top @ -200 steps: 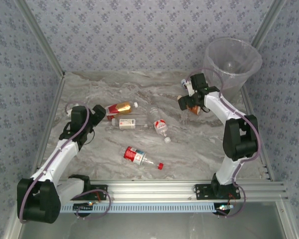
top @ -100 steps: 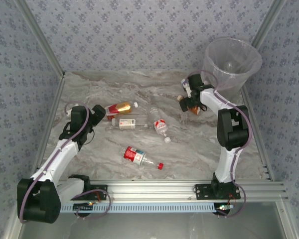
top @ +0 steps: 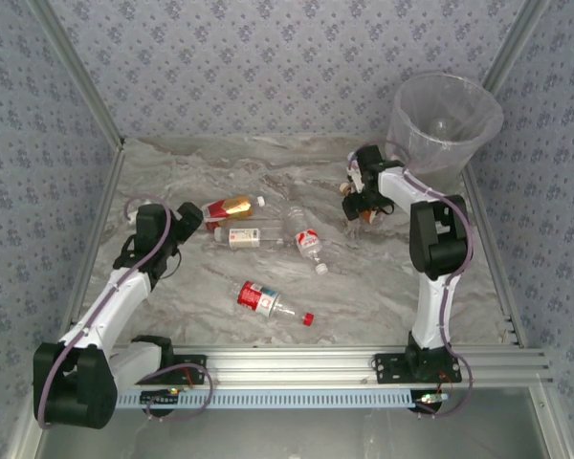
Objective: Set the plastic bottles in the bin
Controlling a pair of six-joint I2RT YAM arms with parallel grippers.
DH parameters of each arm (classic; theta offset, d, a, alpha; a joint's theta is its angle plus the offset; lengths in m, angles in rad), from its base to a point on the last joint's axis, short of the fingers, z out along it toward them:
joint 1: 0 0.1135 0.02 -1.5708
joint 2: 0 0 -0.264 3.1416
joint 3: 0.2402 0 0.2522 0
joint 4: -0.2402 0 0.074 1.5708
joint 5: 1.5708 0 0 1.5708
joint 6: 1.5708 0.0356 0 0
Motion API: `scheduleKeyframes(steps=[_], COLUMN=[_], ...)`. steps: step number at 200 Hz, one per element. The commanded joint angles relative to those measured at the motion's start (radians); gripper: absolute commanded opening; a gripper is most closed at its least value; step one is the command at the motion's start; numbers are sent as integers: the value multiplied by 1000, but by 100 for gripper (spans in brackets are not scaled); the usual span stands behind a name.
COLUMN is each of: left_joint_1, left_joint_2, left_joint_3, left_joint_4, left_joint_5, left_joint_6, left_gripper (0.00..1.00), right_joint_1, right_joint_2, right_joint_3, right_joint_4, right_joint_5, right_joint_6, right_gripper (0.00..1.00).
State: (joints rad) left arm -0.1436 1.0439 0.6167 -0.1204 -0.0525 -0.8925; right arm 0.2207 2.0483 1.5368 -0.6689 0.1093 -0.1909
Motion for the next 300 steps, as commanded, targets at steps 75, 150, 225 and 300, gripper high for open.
scheduleKeyframes(steps=[75, 150, 225, 300], left_joint_1=[7, 8, 10, 10], left_joint_2=[-2, -1, -2, 11], left_joint_3=[-9, -9, -12, -5], left_joint_4=[2, 4, 7, 19], left_joint_5=[5, 3, 3, 12], left_joint_6=[-6, -5, -5, -7], left_gripper=[99, 99, 99, 99], right_joint_1=[6, -4, 0, 24], right_joint_2=[139, 149, 66, -102], right_joint_3=[152, 152, 107, 9], right_joint_4=[-136, -184, -147, -76], right_joint_5=[-12, -3, -37, -43], right_joint_6=[22, 45, 105, 153], right_gripper=[73, 73, 58, 50])
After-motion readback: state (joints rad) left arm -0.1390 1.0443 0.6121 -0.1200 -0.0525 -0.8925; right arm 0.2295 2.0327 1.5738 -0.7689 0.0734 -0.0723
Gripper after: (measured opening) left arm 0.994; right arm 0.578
